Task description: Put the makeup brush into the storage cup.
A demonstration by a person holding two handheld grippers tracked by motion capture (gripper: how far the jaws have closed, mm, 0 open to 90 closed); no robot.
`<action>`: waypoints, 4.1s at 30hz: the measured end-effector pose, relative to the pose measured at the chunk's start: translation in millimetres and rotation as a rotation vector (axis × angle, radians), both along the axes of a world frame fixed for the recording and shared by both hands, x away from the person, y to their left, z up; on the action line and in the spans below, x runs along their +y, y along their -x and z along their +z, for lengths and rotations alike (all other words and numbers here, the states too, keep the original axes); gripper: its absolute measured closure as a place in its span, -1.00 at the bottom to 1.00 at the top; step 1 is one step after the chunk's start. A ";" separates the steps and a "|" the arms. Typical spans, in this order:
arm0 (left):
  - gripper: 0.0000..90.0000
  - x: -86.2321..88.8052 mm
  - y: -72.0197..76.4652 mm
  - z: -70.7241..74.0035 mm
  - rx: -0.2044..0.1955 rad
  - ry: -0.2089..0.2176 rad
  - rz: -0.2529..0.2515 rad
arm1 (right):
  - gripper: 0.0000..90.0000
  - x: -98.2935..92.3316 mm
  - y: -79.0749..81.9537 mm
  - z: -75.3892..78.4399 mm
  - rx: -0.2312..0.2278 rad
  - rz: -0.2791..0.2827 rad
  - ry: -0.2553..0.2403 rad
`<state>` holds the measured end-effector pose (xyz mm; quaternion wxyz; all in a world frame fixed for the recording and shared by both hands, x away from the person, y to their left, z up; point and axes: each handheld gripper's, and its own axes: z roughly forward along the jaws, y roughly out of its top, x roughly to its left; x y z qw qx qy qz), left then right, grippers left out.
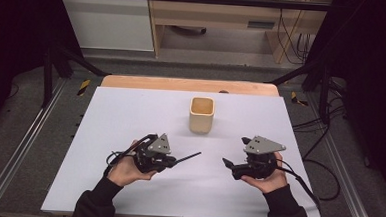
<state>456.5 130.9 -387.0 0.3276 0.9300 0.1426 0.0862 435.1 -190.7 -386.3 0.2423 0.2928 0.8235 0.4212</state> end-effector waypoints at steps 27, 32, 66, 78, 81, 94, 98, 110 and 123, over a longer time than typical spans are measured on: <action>0.84 -28.5 -6.6 13.8 0.022 -0.038 -0.140 | -0.52 25.9 8.2 16.9 -0.056 0.159 0.222; 0.84 -31.2 -5.2 14.4 0.022 -0.037 -0.159 | -0.46 33.1 10.3 14.5 -0.054 0.206 0.264; 0.84 -58.5 -2.2 12.4 0.043 -0.051 -0.134 | 0.00 60.2 16.4 3.0 -0.218 0.428 0.561; 0.84 -70.2 -1.2 12.6 0.063 -0.048 -0.133 | 0.27 66.9 15.7 -3.2 -0.252 0.513 0.618; 0.84 -72.3 -0.9 13.3 0.067 -0.056 -0.143 | 0.30 68.5 15.6 -4.2 -0.251 0.528 0.624; 0.84 -76.9 0.3 10.7 0.081 -0.051 -0.159 | 0.65 71.9 17.1 -8.6 -0.210 0.569 0.654; 0.84 -77.1 -0.2 9.7 0.087 -0.053 -0.162 | 0.73 73.3 16.5 -9.6 -0.208 0.580 0.661; 0.84 -76.7 -0.7 9.2 0.096 -0.047 -0.174 | 0.85 74.5 17.4 -11.4 -0.189 0.595 0.682; 0.55 -63.1 0.8 14.4 0.033 -0.014 -0.177 | 0.88 73.2 16.2 -12.0 -0.141 0.604 0.653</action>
